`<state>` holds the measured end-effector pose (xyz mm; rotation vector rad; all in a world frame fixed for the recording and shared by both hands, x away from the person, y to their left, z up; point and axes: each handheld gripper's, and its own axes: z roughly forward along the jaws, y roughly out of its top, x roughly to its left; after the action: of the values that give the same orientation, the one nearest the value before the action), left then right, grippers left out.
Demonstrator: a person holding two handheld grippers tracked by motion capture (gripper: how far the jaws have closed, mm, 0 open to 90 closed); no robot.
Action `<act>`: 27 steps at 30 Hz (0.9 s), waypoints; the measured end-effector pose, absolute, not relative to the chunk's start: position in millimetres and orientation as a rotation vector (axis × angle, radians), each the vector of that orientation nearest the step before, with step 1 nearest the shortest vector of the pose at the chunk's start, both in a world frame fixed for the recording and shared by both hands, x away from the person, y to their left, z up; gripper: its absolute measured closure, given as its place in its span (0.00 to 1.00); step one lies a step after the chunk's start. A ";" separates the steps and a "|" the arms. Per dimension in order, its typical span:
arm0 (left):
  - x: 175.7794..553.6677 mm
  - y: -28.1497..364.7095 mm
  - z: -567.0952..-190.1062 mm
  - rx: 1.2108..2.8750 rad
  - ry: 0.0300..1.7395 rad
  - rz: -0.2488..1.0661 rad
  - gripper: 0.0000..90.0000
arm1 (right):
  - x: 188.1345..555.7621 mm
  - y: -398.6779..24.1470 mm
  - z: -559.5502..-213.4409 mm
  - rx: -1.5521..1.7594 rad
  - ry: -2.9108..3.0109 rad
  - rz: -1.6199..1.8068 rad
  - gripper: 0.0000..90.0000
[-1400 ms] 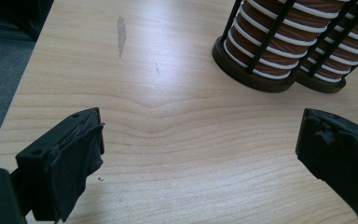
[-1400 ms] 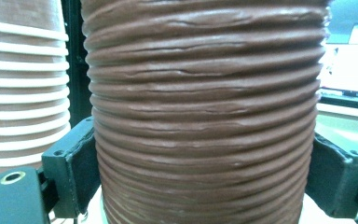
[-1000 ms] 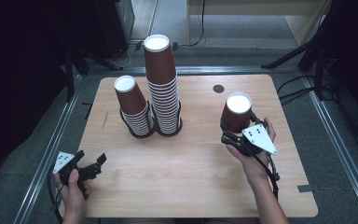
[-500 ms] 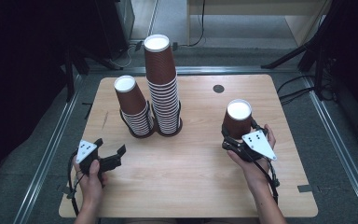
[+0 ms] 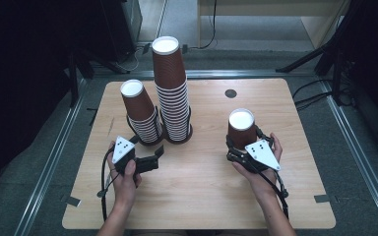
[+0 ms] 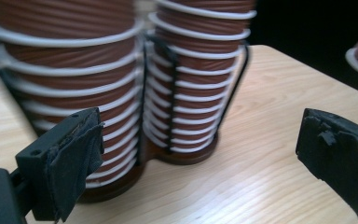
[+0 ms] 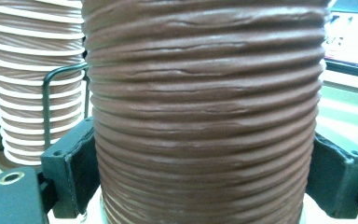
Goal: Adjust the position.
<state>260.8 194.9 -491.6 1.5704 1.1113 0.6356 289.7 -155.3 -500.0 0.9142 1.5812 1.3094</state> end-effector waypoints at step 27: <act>259.5 161.2 -480.3 1.654 0.904 0.414 0.01 | 278.7 -106.2 -524.3 0.551 1.701 1.044 0.12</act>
<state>259.5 161.2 -480.3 1.6539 0.9039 0.4139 278.7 -106.2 -524.3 0.5511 1.7009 1.0437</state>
